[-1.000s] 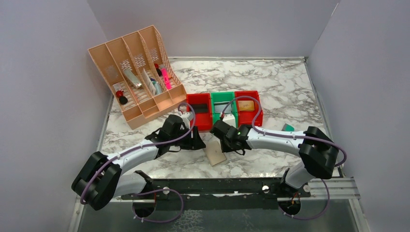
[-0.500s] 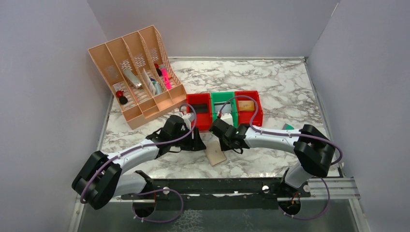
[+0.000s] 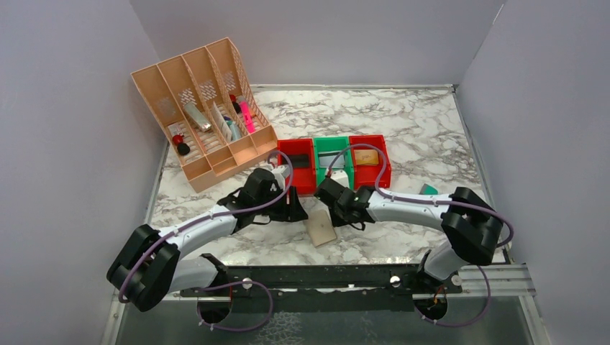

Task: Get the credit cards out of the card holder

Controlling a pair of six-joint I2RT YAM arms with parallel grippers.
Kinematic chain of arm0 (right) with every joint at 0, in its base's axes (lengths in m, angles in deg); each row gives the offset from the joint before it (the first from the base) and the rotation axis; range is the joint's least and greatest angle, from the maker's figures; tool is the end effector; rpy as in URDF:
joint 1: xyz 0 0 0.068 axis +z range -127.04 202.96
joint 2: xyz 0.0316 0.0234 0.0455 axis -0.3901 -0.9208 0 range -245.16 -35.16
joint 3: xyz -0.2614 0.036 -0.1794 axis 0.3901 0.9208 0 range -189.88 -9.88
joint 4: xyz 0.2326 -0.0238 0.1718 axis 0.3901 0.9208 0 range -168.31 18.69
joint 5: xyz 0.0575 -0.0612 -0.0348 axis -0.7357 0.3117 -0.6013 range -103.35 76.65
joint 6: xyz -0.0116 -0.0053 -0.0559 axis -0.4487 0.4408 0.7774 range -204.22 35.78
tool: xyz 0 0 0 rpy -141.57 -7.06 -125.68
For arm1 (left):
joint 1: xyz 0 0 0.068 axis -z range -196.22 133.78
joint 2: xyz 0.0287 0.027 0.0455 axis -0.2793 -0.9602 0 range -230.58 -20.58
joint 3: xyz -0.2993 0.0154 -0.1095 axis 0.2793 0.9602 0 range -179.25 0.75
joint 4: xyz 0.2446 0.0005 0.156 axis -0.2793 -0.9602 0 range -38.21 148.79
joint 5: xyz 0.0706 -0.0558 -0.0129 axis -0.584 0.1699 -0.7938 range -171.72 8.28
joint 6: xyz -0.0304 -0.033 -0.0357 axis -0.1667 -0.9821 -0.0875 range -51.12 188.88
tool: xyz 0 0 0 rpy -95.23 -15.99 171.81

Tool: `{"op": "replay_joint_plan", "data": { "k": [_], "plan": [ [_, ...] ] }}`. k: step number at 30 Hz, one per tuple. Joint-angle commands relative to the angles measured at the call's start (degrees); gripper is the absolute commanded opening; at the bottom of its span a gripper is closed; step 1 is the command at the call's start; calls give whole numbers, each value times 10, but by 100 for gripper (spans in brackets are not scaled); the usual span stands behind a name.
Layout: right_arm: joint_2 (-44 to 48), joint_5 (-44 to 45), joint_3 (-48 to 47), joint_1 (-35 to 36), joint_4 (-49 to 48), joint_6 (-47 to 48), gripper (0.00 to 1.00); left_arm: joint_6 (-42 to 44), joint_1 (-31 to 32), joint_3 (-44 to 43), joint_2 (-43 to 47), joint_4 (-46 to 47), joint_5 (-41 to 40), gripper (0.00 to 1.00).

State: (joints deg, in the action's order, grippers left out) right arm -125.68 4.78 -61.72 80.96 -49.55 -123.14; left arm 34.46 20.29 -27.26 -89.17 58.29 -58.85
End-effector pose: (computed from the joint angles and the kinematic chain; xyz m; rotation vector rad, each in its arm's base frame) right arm 0.1795 0.2633 0.1957 -0.3555 2.6227 0.1151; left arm 0.1823 -0.1545 0.1967 0.2711 2.4554 -1.0545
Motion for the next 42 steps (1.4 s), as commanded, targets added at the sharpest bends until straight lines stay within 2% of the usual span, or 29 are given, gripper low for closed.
{"op": "replay_joint_plan", "data": {
  "k": [1, 7, 14, 17, 21, 26, 35, 42],
  "plan": [
    [54, 13, 9, -3, 19, -15, 1, 5, 5, -16, 13, -9, -21, 58],
    [144, 15, 26, -3, 45, -12, 1, -7, 5, -23, 48, -18, -37, 66],
    [223, -139, 52, -3, -64, -15, 1, -21, 5, -28, 92, -35, -81, 71],
    [228, -199, 73, -3, -145, -20, 2, -21, 5, -30, 110, -50, -95, 72],
    [180, -222, 62, -3, -156, -44, 2, -24, 5, -29, 124, -65, -107, 73],
    [139, -177, 42, -3, -95, -55, 1, -24, 5, -24, 131, -76, -112, 73],
    [253, -27, 121, -3, -48, -123, 3, -18, 5, -25, 104, -60, -97, 73],
    [261, 63, 168, -3, 36, -206, 5, -8, 5, -35, 73, -47, -49, 70]
  ]
}}
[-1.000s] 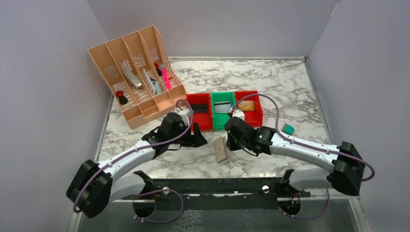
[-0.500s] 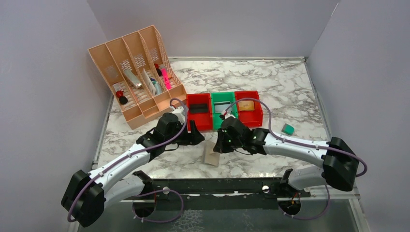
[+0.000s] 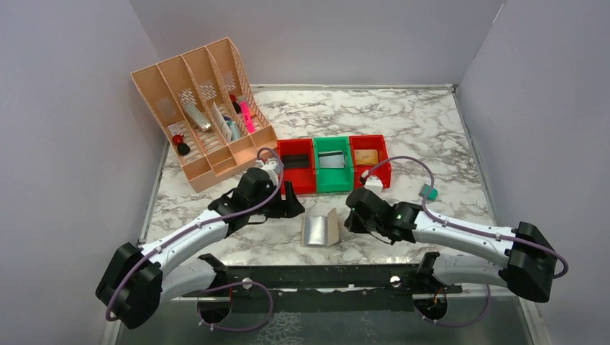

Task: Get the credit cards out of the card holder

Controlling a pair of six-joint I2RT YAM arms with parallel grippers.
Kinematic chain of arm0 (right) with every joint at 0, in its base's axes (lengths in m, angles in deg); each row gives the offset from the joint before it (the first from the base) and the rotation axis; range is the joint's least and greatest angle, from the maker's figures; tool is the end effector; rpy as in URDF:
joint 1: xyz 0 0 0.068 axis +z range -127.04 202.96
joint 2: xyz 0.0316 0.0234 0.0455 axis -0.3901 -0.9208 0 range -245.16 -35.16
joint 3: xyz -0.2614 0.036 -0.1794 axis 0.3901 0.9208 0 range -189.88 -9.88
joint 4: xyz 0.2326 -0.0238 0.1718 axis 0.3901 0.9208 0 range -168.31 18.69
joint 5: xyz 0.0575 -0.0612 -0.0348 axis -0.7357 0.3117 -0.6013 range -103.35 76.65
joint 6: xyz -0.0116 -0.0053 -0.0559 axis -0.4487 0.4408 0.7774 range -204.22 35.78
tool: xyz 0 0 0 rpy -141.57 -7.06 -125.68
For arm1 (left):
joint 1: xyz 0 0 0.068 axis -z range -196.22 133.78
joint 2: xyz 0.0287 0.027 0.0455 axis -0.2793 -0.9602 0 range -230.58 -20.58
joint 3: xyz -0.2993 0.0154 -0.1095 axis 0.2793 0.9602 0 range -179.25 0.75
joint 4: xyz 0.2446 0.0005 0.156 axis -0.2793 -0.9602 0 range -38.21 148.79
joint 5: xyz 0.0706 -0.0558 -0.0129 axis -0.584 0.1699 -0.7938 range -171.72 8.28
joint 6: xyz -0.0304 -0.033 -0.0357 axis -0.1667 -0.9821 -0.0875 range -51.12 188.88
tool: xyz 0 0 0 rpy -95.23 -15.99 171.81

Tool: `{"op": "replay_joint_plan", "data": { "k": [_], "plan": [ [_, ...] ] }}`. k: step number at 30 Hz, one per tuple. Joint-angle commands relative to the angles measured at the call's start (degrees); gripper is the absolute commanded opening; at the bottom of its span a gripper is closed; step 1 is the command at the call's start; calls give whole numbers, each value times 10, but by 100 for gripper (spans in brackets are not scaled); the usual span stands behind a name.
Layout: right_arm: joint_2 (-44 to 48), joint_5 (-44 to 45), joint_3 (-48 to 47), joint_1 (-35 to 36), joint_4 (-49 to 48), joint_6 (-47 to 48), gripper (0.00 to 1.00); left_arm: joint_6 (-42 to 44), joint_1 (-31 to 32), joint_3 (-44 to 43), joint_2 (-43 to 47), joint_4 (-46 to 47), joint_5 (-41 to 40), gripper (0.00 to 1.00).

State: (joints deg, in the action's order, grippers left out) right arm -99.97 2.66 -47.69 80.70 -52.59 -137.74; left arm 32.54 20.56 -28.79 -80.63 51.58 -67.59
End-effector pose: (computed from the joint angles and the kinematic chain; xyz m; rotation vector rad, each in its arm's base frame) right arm 0.1314 0.1871 0.2339 0.0265 2.5089 0.4988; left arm 0.1718 -0.1407 0.2259 0.1540 2.3817 -0.9335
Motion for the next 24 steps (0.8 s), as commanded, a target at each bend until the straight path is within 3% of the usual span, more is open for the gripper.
{"op": "replay_joint_plan", "data": {
  "k": [1, 11, 24],
  "plan": [
    [5, 87, 35, -1, 64, -63, 5, 13, 2, -22, -15, 19, 45, 69],
    [-24, 94, 63, -2, 52, -95, 7, 11, 26, -40, -41, 54, 92, 62],
    [-43, 69, 82, -3, 19, -135, 8, 8, 99, -72, -150, 52, 68, 60]
  ]
}}
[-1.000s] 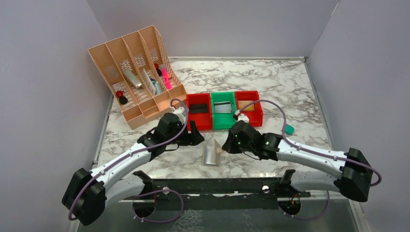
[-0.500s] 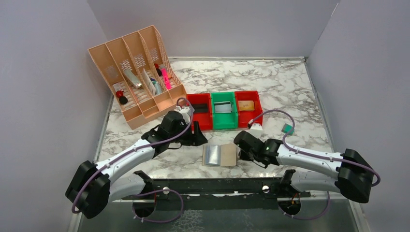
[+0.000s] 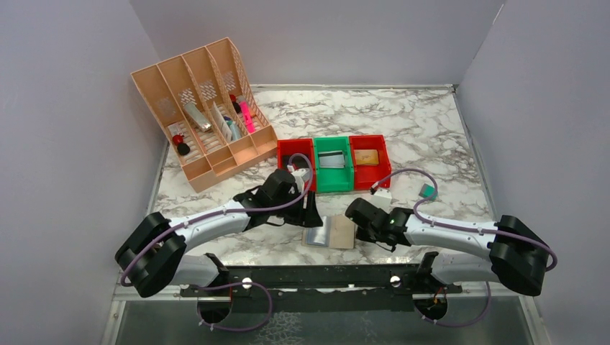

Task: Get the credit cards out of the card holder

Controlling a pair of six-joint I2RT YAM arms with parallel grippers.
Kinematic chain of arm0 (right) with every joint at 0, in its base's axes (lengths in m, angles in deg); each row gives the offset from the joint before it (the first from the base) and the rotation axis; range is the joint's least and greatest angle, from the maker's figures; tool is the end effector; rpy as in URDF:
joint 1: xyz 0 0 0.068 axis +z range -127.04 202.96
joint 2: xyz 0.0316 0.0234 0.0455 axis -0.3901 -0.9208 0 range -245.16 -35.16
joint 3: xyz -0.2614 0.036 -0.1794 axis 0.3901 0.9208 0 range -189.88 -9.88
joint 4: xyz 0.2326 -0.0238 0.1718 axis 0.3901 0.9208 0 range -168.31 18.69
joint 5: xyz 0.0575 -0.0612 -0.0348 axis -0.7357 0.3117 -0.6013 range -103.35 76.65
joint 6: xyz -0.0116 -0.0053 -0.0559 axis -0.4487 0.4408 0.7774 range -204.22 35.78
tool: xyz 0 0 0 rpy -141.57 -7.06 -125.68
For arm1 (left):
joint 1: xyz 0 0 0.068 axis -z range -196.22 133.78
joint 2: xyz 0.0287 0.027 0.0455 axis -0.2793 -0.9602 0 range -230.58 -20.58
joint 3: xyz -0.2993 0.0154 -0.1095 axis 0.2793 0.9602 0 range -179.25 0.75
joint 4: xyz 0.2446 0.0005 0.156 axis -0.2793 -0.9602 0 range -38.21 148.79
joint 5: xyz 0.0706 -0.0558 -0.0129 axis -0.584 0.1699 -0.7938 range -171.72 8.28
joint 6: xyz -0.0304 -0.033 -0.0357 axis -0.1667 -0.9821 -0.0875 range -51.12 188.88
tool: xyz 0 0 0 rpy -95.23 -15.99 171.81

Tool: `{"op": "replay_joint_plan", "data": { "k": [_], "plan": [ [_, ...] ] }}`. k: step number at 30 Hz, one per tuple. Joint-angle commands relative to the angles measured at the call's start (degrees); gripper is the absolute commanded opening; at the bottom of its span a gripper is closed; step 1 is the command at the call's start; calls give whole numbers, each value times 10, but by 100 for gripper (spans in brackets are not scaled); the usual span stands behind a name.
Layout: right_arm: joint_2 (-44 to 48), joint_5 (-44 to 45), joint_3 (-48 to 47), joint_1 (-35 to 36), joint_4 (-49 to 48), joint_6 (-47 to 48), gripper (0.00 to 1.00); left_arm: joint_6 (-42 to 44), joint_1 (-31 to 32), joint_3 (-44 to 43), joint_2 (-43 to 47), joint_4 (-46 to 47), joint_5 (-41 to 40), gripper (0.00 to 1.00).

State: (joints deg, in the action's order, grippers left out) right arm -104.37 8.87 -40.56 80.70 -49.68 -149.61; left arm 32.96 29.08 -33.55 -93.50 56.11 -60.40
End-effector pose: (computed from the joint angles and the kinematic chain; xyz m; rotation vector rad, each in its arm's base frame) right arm 0.1227 0.1655 0.1773 0.2770 2.5945 0.2193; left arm 0.1761 -0.1988 0.2124 0.4175 2.4797 -1.0961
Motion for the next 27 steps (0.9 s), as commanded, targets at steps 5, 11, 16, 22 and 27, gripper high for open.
{"op": "replay_joint_plan", "data": {
  "k": [5, 11, 16, 22, 27],
  "plan": [
    [5, 2, 12, -3, -12, -18, 8, 1, 35, -31, -52, 7, -13, 60],
    [7, -9, 19, -3, -20, -23, 8, 4, 42, -39, -67, -25, -57, 59],
    [7, -11, 24, -3, -27, -23, 8, 9, 46, -37, -71, -12, -24, 59],
    [-3, -19, 20, -3, -39, -17, 8, -6, 46, -22, -79, 60, 25, 59],
    [-5, -21, 23, -3, -44, -18, 8, -8, 51, -29, -84, 65, 31, 58]
  ]
}}
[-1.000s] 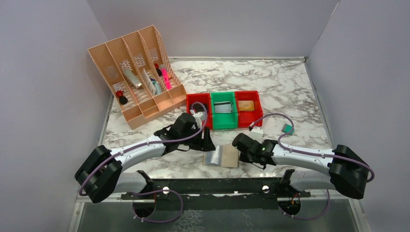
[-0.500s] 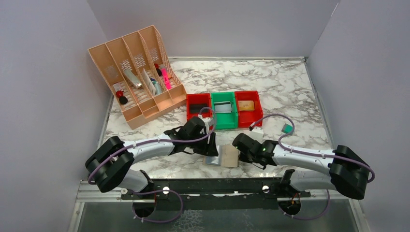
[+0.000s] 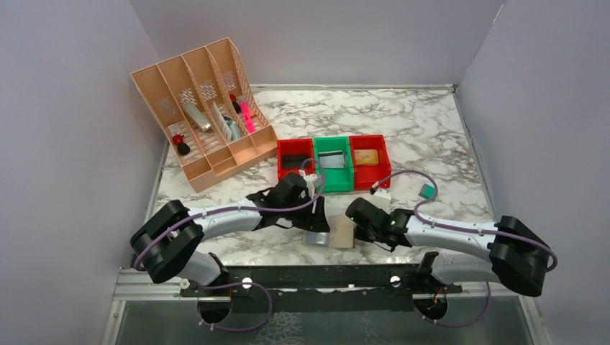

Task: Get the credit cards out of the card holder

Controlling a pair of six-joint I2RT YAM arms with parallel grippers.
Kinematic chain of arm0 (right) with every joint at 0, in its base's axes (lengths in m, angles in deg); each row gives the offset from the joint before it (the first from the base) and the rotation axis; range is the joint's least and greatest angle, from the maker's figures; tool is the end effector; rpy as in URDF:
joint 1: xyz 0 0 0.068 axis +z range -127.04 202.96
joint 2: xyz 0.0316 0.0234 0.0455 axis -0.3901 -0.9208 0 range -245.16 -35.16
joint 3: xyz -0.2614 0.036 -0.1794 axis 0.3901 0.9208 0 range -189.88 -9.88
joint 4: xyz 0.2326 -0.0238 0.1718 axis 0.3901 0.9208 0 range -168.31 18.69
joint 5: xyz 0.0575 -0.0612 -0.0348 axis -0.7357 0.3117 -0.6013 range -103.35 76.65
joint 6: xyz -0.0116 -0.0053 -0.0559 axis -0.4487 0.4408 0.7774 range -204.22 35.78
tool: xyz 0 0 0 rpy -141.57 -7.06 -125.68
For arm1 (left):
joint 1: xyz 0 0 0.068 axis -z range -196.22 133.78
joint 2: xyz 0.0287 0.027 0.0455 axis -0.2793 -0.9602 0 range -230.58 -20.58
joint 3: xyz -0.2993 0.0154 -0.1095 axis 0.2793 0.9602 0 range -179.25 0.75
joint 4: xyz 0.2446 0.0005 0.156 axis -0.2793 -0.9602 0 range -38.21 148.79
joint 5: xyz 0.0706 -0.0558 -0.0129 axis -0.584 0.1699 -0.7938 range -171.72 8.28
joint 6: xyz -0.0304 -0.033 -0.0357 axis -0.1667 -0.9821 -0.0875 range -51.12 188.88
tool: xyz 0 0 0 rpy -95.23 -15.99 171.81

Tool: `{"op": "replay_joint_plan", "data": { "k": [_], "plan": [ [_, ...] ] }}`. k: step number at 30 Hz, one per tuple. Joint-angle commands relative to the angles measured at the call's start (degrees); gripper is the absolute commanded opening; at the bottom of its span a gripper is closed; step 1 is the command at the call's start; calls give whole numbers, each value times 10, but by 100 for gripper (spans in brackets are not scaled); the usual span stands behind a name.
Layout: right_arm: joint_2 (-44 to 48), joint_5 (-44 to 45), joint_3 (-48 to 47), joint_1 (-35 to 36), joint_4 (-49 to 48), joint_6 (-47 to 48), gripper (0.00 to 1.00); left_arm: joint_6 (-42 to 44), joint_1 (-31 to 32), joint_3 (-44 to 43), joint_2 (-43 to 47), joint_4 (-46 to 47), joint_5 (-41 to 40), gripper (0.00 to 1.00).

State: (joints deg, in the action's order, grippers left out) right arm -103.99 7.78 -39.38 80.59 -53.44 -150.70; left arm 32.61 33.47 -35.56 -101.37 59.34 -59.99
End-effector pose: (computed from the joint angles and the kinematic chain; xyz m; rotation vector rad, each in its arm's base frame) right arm 0.1233 0.1671 0.1751 0.3106 2.5783 0.2981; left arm 0.1756 -0.2301 0.1933 0.5101 2.5358 -1.1093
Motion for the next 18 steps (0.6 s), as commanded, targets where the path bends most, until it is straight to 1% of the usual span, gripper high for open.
{"op": "replay_joint_plan", "data": {
  "k": [1, 4, 9, 18],
  "plan": [
    [-8, -10, 13, -1, -7, -7, 8, -4, 7, -11, -6, 29, 23, 58],
    [-5, -11, 16, -1, -9, -8, 9, -4, 7, -10, 2, 11, -8, 59],
    [-1, -8, 19, -2, -7, -10, 9, 10, 7, -25, 11, -54, -73, 60],
    [-3, -5, 17, -1, -3, -13, 9, 8, 8, -25, 11, -64, -75, 60]
  ]
}}
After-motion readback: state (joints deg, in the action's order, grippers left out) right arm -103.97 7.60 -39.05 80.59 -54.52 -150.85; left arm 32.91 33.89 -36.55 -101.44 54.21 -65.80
